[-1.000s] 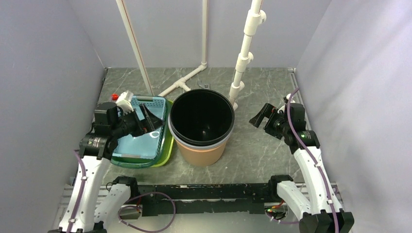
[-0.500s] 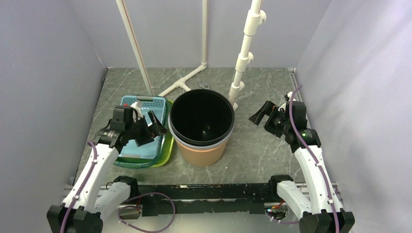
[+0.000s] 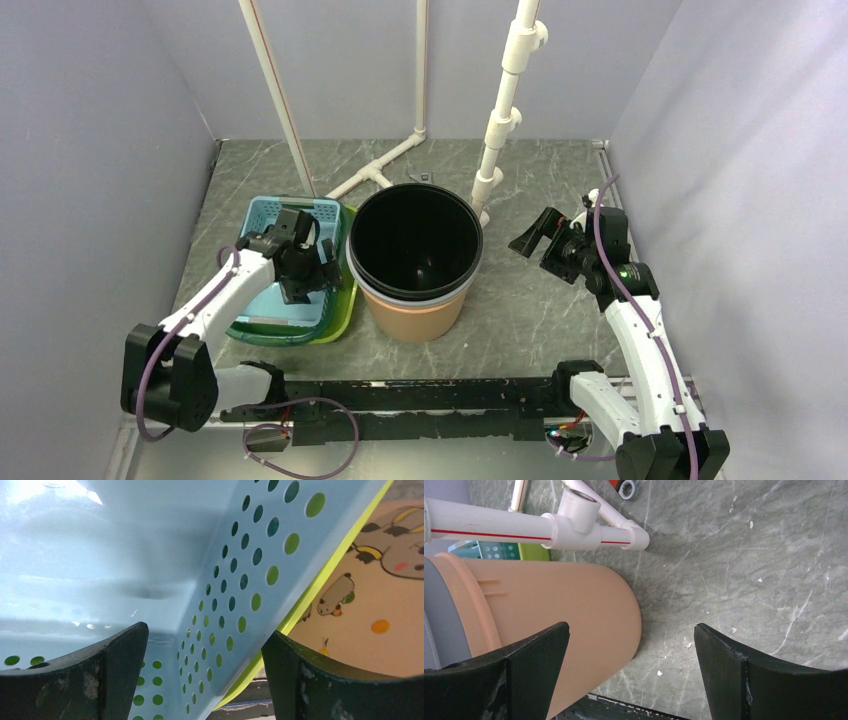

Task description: Turn the large container upside down

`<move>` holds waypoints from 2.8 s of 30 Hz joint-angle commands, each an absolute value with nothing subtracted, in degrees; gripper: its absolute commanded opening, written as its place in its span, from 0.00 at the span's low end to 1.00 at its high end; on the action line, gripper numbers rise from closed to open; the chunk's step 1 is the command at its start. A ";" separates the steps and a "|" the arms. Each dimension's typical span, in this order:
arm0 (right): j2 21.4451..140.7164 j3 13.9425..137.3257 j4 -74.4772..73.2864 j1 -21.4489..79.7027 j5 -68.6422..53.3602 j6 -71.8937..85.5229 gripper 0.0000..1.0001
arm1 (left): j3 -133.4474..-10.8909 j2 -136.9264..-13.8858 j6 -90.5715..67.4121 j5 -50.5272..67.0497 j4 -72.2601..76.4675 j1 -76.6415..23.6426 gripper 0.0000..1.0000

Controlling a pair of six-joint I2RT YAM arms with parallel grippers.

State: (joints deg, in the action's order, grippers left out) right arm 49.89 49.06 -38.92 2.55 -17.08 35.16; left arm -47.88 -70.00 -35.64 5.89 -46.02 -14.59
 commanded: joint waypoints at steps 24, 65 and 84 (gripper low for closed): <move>49.01 53.09 -38.88 2.35 -18.45 34.88 1.00 | -64.62 -72.45 -29.27 -7.06 -60.58 -0.70 0.92; 62.92 80.31 -53.27 41.87 3.19 38.74 0.56 | -79.27 -64.57 -30.98 26.94 -51.76 -12.49 0.91; 88.88 100.77 -42.51 50.71 22.03 29.34 0.42 | -84.88 -74.21 -29.80 13.08 -48.88 -12.41 0.73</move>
